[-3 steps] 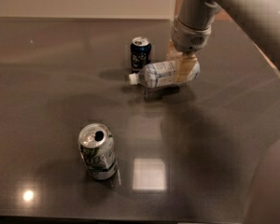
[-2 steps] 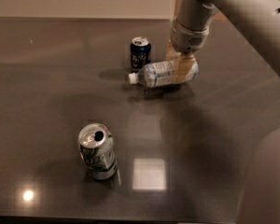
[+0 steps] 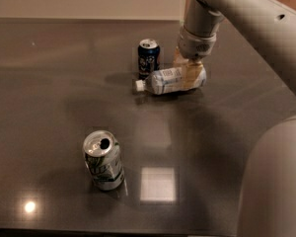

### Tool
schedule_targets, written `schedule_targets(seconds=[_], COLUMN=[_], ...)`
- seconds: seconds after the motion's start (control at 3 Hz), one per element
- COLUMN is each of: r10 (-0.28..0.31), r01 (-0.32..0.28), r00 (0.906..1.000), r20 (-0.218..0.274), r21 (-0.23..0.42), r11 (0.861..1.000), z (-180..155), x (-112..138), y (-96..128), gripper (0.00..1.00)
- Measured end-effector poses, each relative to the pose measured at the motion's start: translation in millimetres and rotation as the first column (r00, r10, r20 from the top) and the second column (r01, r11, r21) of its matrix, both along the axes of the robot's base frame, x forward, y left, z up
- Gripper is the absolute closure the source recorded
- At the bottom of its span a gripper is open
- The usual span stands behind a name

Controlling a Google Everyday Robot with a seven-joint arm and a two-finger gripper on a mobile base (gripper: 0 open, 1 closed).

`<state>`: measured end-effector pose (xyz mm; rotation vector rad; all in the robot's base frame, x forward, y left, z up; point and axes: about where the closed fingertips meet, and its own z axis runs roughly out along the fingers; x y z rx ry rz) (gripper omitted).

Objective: Move blue plastic bottle near pepsi can

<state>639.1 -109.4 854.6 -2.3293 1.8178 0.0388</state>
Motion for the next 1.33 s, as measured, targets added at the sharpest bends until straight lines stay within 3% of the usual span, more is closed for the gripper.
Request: schedule_targets(seconds=[0.67, 1.0, 1.33], r10=[0.000, 0.000, 0.000], r01=[0.000, -0.001, -0.001], r00=[0.9999, 0.9999, 0.9999], r20=[0.013, 0.017, 0.017], r21=[0.007, 0.010, 0.010], r11=[1.000, 1.000, 1.000], z=[-3.5, -5.2, -5.2], x=[5.3, 7.2, 7.3], y=[3.6, 5.1, 5.1], gripper=[0.11, 0.00, 0.00])
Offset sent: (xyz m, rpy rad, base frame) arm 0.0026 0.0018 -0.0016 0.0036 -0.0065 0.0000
